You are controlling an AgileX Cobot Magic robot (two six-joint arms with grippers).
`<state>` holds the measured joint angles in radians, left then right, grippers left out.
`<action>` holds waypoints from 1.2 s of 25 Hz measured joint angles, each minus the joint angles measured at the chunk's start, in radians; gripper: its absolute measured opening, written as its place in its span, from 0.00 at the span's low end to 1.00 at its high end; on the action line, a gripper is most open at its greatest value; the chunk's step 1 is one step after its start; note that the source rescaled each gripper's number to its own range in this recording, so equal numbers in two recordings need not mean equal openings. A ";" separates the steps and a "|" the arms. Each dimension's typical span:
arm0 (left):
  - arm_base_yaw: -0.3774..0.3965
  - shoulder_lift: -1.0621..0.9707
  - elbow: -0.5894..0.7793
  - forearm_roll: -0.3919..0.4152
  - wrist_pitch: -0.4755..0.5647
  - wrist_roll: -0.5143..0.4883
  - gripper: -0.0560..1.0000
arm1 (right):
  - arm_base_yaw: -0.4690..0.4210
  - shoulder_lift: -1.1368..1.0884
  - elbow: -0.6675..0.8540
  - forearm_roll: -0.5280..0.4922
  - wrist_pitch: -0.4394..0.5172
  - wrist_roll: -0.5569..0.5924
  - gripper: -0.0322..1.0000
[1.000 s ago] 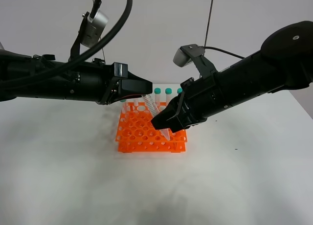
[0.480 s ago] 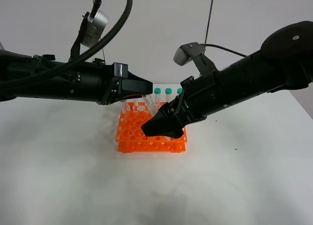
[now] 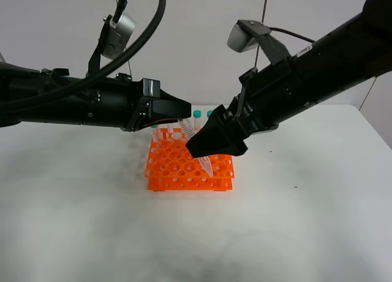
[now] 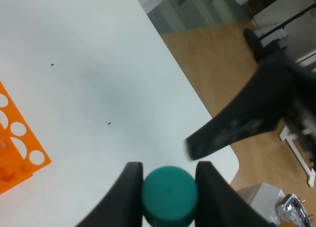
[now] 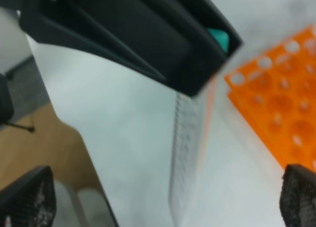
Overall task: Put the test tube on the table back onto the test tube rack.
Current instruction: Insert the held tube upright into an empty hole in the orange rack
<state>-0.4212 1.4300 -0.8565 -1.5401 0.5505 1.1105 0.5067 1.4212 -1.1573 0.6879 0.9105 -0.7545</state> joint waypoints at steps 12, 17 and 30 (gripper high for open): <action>0.000 0.000 0.000 0.000 0.000 0.000 0.06 | -0.012 0.001 -0.177 -0.548 0.147 0.554 0.99; 0.000 0.000 0.000 0.000 0.000 0.000 0.06 | -0.130 0.033 -0.177 -0.627 0.149 0.639 1.00; 0.000 0.000 0.000 0.026 0.000 0.000 0.06 | -0.441 0.082 -0.177 -0.637 0.236 0.655 1.00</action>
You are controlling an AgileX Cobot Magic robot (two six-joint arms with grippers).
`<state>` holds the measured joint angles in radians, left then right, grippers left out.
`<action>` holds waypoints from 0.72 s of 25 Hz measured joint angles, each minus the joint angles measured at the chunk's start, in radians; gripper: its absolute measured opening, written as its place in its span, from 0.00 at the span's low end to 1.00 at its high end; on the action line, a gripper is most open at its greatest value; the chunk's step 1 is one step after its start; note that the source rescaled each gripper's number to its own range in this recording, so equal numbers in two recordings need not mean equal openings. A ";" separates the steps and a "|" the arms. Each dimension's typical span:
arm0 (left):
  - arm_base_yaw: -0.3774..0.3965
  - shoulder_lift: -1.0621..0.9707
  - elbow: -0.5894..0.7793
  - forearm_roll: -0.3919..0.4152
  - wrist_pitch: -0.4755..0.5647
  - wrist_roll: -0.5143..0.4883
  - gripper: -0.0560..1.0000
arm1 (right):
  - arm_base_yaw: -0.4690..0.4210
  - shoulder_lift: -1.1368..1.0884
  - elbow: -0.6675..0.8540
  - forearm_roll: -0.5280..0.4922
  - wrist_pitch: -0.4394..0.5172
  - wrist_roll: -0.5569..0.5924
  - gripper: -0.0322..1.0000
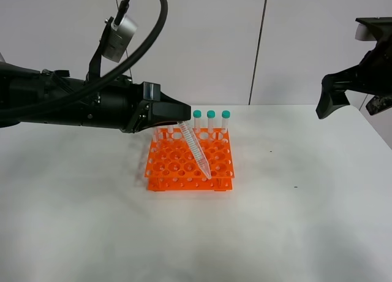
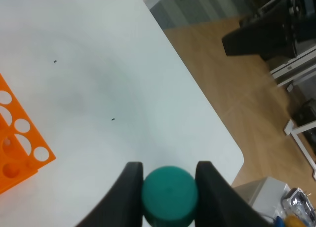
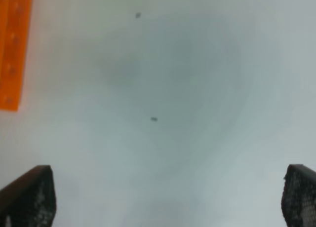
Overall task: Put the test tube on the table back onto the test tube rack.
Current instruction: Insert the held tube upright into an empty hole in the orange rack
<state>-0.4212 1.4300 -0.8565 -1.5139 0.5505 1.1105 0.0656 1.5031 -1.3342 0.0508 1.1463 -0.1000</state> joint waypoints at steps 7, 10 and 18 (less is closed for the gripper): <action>0.000 0.000 0.000 0.003 0.000 0.000 0.06 | 0.000 0.000 0.000 0.003 0.069 0.003 1.00; 0.000 0.000 0.000 0.003 0.000 0.000 0.06 | 0.000 -0.017 0.022 0.003 0.069 0.020 1.00; 0.000 0.000 0.000 0.003 0.000 0.000 0.06 | 0.000 -0.248 0.261 0.014 0.068 0.026 1.00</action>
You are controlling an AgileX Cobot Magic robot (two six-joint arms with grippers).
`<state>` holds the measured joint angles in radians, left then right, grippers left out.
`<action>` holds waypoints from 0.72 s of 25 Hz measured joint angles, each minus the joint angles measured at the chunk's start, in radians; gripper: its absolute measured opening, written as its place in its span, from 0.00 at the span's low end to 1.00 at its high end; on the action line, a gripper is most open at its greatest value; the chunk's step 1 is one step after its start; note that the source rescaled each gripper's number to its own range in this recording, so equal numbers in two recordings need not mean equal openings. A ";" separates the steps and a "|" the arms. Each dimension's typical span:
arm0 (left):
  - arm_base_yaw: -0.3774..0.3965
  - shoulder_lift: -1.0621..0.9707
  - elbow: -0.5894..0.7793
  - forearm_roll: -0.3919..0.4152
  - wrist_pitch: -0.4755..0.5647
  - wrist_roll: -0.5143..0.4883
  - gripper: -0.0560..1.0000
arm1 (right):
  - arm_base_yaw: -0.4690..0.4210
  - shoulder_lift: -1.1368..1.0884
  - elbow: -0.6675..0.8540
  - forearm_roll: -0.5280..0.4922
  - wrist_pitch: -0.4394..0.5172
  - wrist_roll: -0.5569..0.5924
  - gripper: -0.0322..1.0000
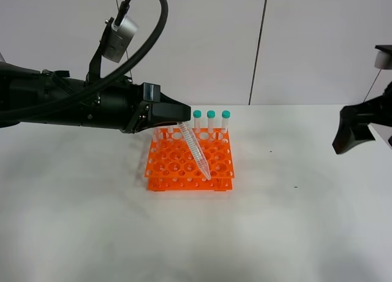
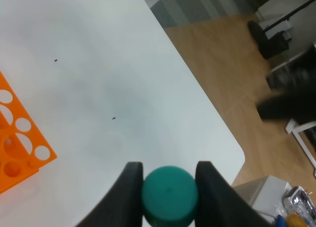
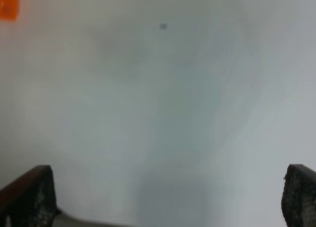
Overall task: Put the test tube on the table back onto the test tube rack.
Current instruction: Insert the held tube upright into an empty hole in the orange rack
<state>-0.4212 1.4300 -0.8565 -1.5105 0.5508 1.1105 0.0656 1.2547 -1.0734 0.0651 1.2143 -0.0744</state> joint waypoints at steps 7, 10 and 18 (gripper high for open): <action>0.000 0.000 0.000 0.000 0.001 0.000 0.06 | 0.000 -0.378 0.346 0.008 -0.035 0.000 1.00; 0.000 0.000 0.000 0.000 0.001 0.000 0.06 | 0.000 -0.574 0.496 0.009 -0.124 0.000 1.00; 0.000 0.000 0.000 0.000 0.001 0.000 0.06 | 0.000 -0.951 0.574 0.008 -0.178 0.001 1.00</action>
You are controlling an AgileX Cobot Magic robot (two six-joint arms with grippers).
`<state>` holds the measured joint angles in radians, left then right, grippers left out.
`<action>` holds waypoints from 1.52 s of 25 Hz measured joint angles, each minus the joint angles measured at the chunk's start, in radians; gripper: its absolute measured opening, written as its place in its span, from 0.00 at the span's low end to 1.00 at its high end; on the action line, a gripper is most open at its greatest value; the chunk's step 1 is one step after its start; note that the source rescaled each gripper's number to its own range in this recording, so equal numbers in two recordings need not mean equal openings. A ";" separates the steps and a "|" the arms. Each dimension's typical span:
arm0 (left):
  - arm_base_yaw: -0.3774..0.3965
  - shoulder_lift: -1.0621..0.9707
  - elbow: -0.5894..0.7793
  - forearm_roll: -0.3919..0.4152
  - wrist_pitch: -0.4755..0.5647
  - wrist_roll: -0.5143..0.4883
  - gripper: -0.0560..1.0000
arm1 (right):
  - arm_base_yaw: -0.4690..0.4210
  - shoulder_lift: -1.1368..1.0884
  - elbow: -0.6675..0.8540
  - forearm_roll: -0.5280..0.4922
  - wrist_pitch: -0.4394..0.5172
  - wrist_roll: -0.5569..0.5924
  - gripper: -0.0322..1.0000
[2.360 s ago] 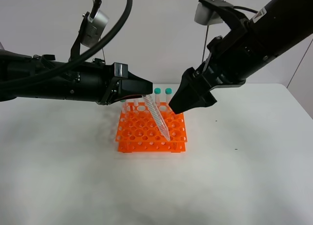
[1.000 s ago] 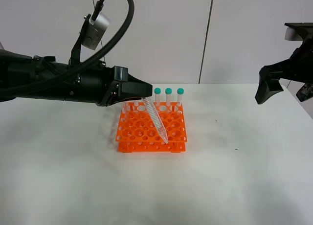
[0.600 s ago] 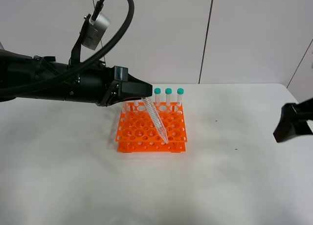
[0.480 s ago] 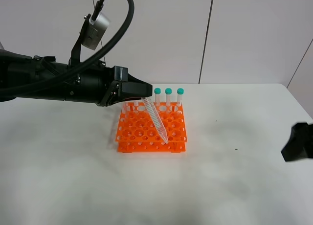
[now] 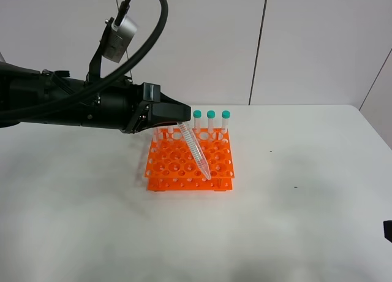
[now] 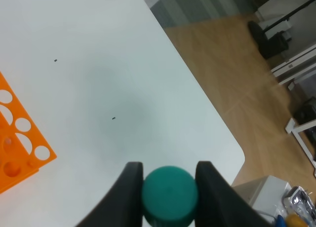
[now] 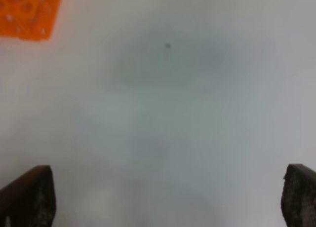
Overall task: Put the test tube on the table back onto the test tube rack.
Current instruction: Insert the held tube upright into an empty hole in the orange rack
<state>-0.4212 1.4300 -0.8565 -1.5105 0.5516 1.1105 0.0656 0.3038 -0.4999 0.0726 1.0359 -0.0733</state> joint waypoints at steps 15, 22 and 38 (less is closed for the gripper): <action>0.000 0.000 0.000 0.000 0.000 0.000 0.06 | -0.056 -0.103 0.001 0.004 -0.001 0.000 1.00; 0.000 0.000 0.000 0.000 0.000 0.000 0.06 | -0.026 -0.271 0.001 0.004 -0.001 0.000 1.00; 0.000 0.000 0.000 0.008 -0.001 0.001 0.06 | -0.021 -0.307 0.001 0.008 -0.001 0.000 1.00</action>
<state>-0.4212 1.4300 -0.8565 -1.5025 0.5508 1.1113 0.0443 -0.0034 -0.4989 0.0801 1.0350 -0.0733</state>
